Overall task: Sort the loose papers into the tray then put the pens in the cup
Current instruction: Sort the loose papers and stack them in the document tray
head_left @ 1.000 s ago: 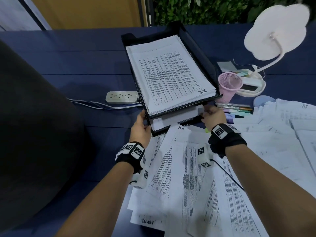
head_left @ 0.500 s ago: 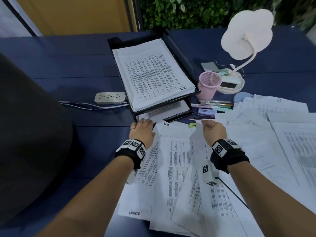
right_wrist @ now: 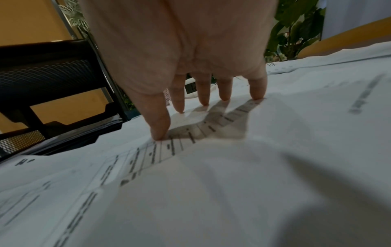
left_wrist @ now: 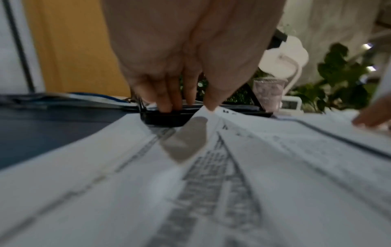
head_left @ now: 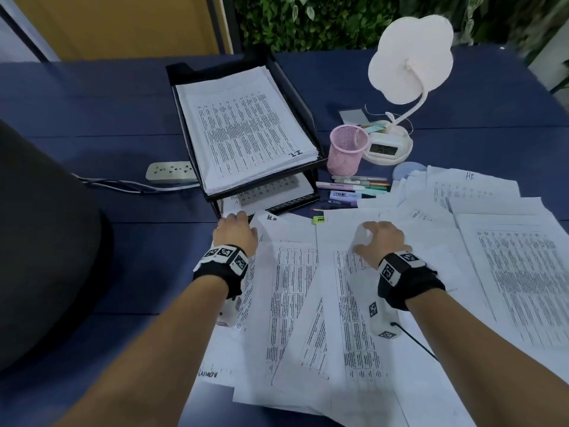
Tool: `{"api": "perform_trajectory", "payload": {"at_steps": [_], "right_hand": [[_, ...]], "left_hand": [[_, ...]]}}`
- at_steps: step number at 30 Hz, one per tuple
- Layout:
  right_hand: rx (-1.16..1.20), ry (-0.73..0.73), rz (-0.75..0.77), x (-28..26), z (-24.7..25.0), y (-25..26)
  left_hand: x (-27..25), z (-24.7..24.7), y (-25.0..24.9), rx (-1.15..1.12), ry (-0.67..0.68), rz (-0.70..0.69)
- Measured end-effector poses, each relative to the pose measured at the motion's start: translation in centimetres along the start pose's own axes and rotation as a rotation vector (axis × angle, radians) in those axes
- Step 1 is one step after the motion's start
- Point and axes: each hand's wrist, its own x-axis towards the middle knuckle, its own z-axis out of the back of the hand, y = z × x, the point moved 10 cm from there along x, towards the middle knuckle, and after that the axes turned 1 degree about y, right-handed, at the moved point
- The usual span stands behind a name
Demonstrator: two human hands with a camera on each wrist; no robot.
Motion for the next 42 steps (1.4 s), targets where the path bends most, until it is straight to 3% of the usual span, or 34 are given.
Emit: {"api": "perform_trajectory", "payload": {"at_steps": [5, 10, 16, 20, 25, 31, 33, 39, 42], "right_hand": [[-0.063, 0.073, 0.003, 0.5, -0.7, 0.0], [-0.098, 0.097, -0.012, 0.5, -1.1, 0.6], [-0.149, 0.090, -0.030, 0.2, -1.4, 0.9], [-0.141, 0.085, -0.020, 0.0, -1.4, 1.0], [-0.146, 0.075, -0.013, -0.3, -1.4, 0.8], [-0.109, 0.047, 0.004, -0.8, -0.8, 0.9], [0.006, 0.040, 0.049, -0.7, -0.4, 1.4], [0.752, 0.008, 0.295, -1.5, 3.5, 6.8], [0.942, 0.051, 0.427, -2.3, 5.3, 9.5]], "left_hand": [[-0.2, -0.4, -0.6, -0.196, 0.022, 0.041], [-1.3, -1.7, 1.0, -0.320, 0.078, 0.238], [-1.8, -1.3, 0.8, -0.445, 0.074, 0.209], [-2.5, -0.6, -0.8, -0.489, 0.119, 0.074], [-3.8, 4.3, -2.1, -0.467, -0.007, -0.022], [-6.0, 14.3, -3.8, -0.547, -0.335, -0.174], [-6.6, 16.8, -3.9, -0.664, -0.396, -0.231], [-8.7, 21.5, -4.0, -1.013, -0.481, -0.378], [-9.2, 22.6, -3.6, -1.253, -0.530, -0.422]]}}
